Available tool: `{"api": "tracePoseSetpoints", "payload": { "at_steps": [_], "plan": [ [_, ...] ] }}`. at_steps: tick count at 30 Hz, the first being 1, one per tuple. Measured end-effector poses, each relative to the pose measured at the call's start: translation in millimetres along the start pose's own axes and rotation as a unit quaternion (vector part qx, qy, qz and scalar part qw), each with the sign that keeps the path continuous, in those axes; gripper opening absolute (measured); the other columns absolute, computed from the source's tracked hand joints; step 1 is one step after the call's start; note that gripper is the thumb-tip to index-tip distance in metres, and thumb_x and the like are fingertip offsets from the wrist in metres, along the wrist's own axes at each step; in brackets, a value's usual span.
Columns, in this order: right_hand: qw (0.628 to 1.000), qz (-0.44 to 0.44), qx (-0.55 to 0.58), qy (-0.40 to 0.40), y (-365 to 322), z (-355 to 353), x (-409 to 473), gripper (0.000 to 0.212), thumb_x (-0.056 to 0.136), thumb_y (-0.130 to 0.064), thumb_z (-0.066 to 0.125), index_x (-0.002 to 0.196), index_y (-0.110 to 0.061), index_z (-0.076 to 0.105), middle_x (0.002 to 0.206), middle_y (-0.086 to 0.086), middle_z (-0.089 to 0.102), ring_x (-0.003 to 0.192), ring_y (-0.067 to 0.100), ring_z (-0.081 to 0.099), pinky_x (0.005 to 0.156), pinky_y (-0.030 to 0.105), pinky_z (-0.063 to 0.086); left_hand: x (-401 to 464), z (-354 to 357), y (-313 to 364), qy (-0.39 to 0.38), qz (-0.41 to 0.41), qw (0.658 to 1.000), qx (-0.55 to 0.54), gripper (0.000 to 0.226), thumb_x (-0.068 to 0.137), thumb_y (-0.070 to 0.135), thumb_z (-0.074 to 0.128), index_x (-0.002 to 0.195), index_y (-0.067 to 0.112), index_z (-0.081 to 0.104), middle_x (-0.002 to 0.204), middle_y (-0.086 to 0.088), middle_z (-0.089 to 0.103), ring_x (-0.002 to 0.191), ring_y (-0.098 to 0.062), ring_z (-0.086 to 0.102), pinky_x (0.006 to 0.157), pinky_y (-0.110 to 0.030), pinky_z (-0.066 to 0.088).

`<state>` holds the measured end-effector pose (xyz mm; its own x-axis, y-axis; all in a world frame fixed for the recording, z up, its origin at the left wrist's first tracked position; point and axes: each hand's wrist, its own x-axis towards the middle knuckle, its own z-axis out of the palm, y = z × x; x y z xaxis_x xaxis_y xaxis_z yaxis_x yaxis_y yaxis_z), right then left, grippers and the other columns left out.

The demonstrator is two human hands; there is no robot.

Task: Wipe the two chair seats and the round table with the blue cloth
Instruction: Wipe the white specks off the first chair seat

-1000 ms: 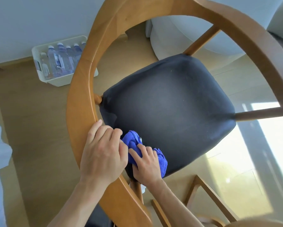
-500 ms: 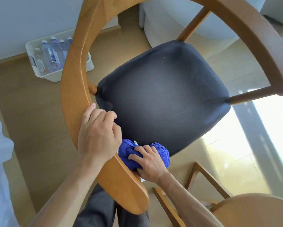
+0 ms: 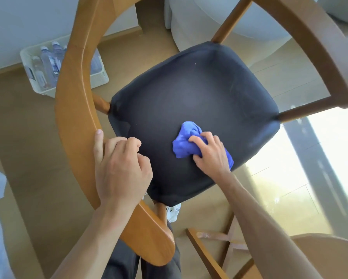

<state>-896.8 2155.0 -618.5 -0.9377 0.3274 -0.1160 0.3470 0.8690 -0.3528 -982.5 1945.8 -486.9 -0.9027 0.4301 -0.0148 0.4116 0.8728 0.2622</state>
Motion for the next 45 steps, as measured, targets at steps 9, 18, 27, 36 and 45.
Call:
{"api": "tracePoseSetpoints", "payload": {
  "at_steps": [9,18,27,36,45],
  "plan": [
    [0.987,0.133,-0.038,0.082,44.2,-14.6,37.0,0.044,0.078,-0.011,0.062,0.121,-0.017,0.058,0.116,0.015,0.052,0.087,0.038,0.051,0.072,0.044,0.045,1.9,0.4,-1.6,0.003,-0.013,1.0,0.001,0.024,0.083,0.016,0.047,0.093,0.008,0.067,0.091,-0.01,0.071,0.098,-0.029,0.063,0.119,-0.047,0.019],
    [0.919,0.373,-0.027,0.125,99.0,-47.0,73.7,0.04,0.092,-0.02,0.051,0.132,-0.02,0.044,0.133,0.02,0.039,0.112,0.046,0.045,0.097,0.051,0.037,2.6,-0.3,1.1,-0.006,-0.023,1.0,0.001,0.02,0.08,0.015,0.053,0.092,0.01,0.069,0.09,-0.008,0.072,0.096,-0.028,0.064,0.117,-0.05,0.022],
    [0.921,0.368,-0.004,0.127,30.4,-23.2,130.0,0.041,0.091,-0.023,0.051,0.131,-0.018,0.044,0.137,0.018,0.037,0.11,0.043,0.044,0.088,0.049,0.041,5.0,-0.6,2.9,-0.018,-0.021,1.0,-0.007,0.022,0.084,0.02,0.049,0.087,0.013,0.069,0.088,-0.005,0.072,0.096,-0.026,0.065,0.116,-0.051,0.022],
    [0.988,0.139,-0.024,0.062,-104.4,31.8,161.9,0.036,0.083,-0.019,0.059,0.119,-0.02,0.058,0.123,0.013,0.052,0.082,0.034,0.049,0.063,0.039,0.037,5.9,-1.7,1.9,-0.042,-0.03,0.999,-0.015,0.047,0.095,0.031,0.027,0.087,0.016,0.071,0.088,-0.002,0.073,0.098,-0.022,0.066,0.114,-0.054,0.026],
    [0.996,-0.079,-0.034,0.014,-168.6,58.1,127.8,0.039,0.067,-0.007,0.064,0.104,-0.017,0.063,0.108,0.011,0.059,0.069,0.03,0.047,0.055,0.035,0.034,5.1,-0.3,1.2,-0.029,-0.03,0.999,-0.006,0.06,0.099,0.033,0.016,0.09,0.014,0.072,0.091,-0.004,0.074,0.099,-0.024,0.067,0.115,-0.051,0.023]
  ]
}}
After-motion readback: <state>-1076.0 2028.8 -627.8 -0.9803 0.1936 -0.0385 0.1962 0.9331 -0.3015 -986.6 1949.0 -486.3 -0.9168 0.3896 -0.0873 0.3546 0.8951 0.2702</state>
